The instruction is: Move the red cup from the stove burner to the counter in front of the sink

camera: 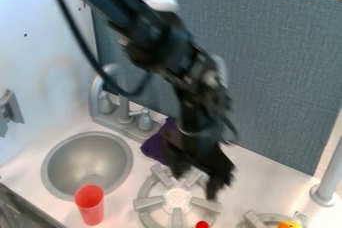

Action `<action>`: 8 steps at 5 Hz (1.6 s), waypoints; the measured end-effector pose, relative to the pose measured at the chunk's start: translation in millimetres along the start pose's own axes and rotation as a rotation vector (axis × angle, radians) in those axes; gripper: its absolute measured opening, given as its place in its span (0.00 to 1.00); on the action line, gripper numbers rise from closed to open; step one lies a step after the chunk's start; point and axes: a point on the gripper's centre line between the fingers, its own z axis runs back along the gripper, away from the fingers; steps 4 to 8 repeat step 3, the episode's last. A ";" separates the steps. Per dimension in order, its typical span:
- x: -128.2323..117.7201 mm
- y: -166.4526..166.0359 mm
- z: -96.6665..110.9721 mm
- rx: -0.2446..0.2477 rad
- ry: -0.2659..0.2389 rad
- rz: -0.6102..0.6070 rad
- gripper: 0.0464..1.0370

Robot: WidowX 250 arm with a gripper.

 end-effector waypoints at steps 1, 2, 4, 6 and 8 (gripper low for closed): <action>3.6 -31.3 -17.8 0.011 0.034 -0.055 0.96; 6.6 -45.3 -26.4 0.019 0.072 -0.076 0.96; 9.5 -47.5 -31.5 0.046 0.092 -0.048 0.96; 9.5 -47.5 -31.5 0.046 0.092 -0.048 0.96; 9.5 -47.5 -31.5 0.046 0.092 -0.048 0.96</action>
